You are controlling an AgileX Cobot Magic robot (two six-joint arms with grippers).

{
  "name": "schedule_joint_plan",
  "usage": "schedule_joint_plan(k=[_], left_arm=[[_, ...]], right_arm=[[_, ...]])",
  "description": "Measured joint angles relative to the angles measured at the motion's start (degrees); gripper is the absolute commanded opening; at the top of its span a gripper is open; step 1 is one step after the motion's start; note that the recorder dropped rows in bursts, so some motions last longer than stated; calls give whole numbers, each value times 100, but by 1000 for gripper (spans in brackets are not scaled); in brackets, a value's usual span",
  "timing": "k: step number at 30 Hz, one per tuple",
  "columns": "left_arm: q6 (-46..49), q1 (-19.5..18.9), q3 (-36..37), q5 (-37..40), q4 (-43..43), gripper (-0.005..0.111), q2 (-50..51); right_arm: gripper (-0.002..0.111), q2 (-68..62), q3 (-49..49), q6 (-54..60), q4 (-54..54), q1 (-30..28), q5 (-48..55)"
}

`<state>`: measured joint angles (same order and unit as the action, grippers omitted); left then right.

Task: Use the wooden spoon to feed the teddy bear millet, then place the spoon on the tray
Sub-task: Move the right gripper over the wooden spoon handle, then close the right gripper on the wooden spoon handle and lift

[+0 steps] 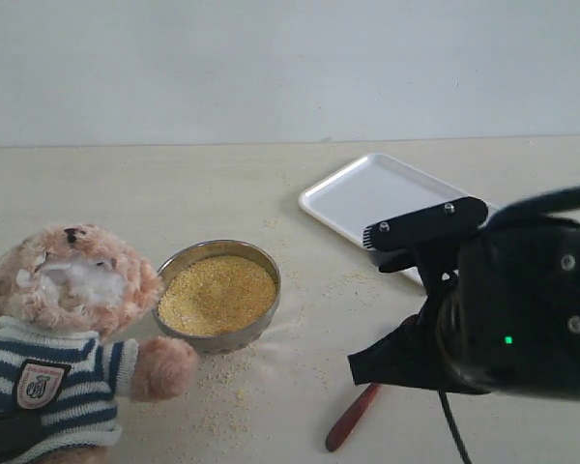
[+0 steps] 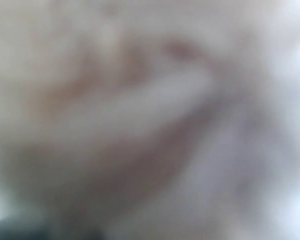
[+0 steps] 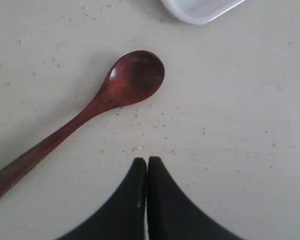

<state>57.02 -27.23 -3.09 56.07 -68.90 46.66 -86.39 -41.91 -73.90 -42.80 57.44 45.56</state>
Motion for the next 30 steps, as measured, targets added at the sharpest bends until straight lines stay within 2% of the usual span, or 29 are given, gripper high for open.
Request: schedule_joint_plan(k=[6,9,11,14,16,21,30], left_arm=[[0,0,0,0,0,5,0],[0,0,0,0,0,5,0],[0,0,0,0,0,5,0],[0,0,0,0,0,5,0],[0,0,0,0,0,5,0],[0,0,0,0,0,5,0],[0,0,0,0,0,5,0]], right_arm=[[0,0,678,-2027,-395,529,-951],[11,0,787,-2438,-596,608,-1166],[28,0,791,-2545,-739,632,-1215],[64,0,800,-2660,-793,646,-1394],[73,0,804,-2849,-805,646,-1458],[60,0,813,-3612,-904,646,-1458],[59,-397,245,-4503,-1503,646,-1391]])
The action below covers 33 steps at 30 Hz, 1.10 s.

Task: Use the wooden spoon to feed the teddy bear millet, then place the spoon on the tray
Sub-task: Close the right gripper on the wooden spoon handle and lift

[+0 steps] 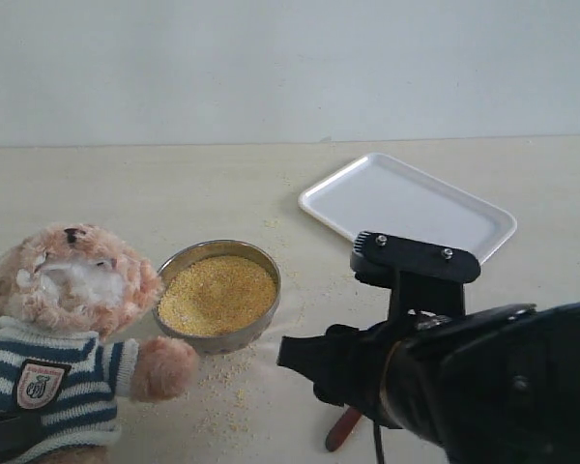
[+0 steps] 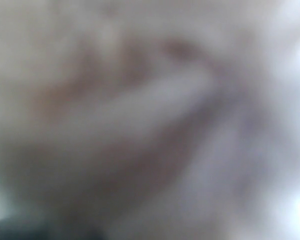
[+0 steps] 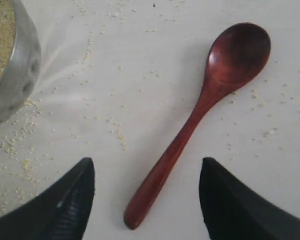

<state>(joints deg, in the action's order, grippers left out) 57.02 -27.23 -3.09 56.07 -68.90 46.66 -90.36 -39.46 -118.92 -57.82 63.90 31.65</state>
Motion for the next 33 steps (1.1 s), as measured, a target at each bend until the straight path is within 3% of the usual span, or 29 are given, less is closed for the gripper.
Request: schedule_joint_plan(k=[4,9,33], left_arm=[[0,0,0,0,0,5,0],[0,0,0,0,0,5,0],[0,0,0,0,0,5,0]], right_arm=[[59,-559,-457,97,311,0,-75],[59,-818,-621,1042,1563,-339,198],[59,-1521,-1021,1605,2163,-385,-42]])
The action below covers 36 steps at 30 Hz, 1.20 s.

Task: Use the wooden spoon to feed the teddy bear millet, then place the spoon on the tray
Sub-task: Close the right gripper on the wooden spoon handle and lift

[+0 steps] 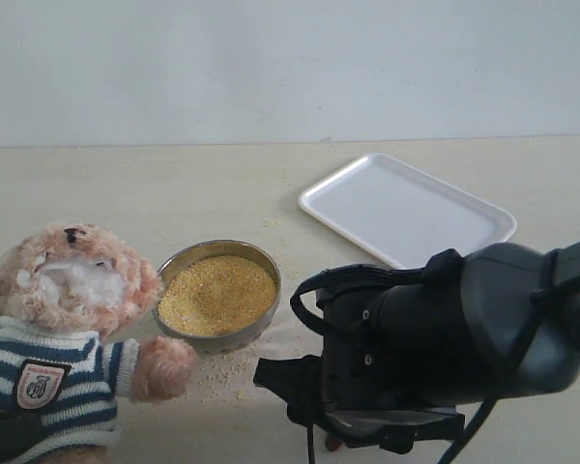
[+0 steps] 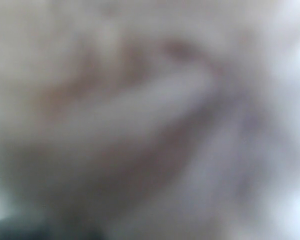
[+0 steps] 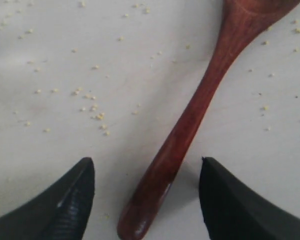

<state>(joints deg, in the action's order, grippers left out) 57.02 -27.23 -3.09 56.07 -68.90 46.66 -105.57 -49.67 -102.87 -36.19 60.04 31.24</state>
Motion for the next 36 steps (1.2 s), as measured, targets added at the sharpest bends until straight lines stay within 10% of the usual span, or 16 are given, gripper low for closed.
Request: schedule_joint_plan(k=[8,15,26,36], left_arm=[[0,0,0,0,0,5,0],[0,0,0,0,0,5,0],[0,0,0,0,0,5,0],[0,0,0,0,0,5,0]], right_arm=[[53,-12,0,27,69,0,24],[0,-60,-8,48,77,0,279],[1,320,-8,884,-31,0,1770],[1,2378,-102,5856,-705,0,3022]])
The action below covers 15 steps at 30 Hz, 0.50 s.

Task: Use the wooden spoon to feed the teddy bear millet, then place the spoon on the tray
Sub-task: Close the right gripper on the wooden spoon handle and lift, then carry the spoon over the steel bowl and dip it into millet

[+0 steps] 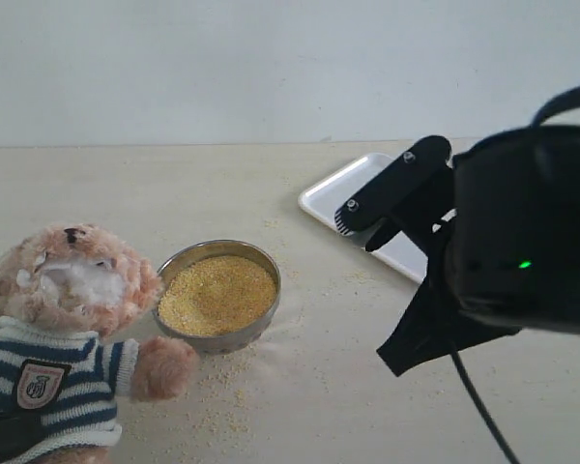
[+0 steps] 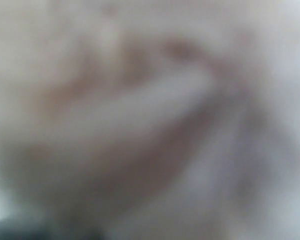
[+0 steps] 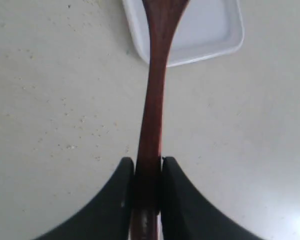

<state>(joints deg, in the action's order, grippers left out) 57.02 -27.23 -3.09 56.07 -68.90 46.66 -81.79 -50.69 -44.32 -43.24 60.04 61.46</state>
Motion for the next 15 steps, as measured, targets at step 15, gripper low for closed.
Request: schedule_joint_plan(k=[15], left_arm=[[0,0,0,0,0,5,0]], right_arm=[[1,-492,-1784,4151,926,132,790]])
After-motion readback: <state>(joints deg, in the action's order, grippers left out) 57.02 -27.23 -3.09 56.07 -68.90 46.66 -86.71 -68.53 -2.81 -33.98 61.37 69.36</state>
